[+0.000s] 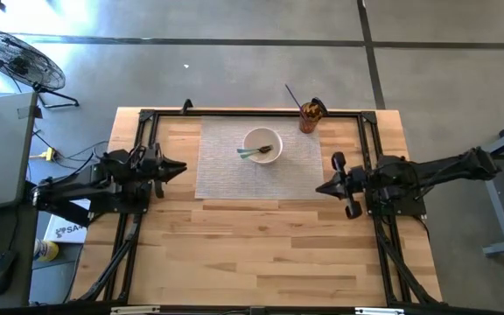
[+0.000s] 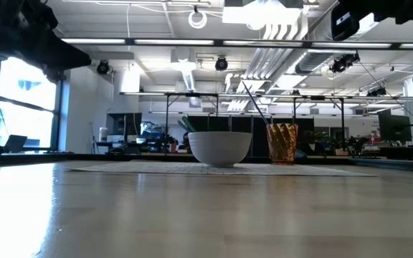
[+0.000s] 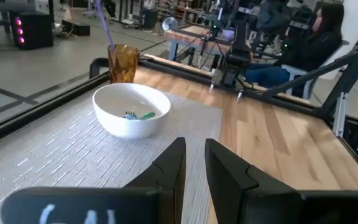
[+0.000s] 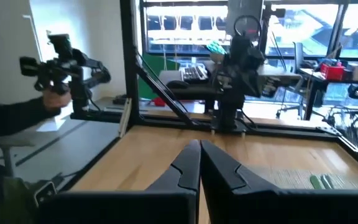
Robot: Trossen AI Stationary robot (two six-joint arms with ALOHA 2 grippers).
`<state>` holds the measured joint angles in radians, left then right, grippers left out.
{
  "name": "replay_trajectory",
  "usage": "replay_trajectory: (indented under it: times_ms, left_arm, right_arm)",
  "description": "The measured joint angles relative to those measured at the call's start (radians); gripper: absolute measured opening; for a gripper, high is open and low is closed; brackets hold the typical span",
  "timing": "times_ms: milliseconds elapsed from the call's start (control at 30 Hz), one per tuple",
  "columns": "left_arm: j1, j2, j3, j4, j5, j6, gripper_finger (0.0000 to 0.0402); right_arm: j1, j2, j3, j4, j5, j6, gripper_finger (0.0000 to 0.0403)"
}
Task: Pick & Place Utensil
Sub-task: Return to Home Position
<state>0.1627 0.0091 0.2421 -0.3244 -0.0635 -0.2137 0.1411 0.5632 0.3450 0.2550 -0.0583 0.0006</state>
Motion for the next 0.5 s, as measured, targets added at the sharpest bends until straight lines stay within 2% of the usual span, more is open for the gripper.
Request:
replay_trajectory:
  times_ms: [200, 300, 500]
  left_arm:
    - [0.000, -0.003, -0.013, -0.041, -0.007, 0.040, 0.0059]
    - [0.000, -0.003, -0.013, -0.054, -0.010, 0.044, 0.0059]
    - [0.000, -0.003, -0.033, -0.015, -0.010, 0.083, 0.0059]
  right_arm:
    - [0.056, -0.020, 0.000, -0.012, 0.079, -0.002, 0.0004]
    - [0.065, -0.021, -0.007, -0.004, 0.082, -0.002, 0.0001]
    - [0.060, -0.061, -0.209, 0.256, 0.026, 0.016, 0.0001]
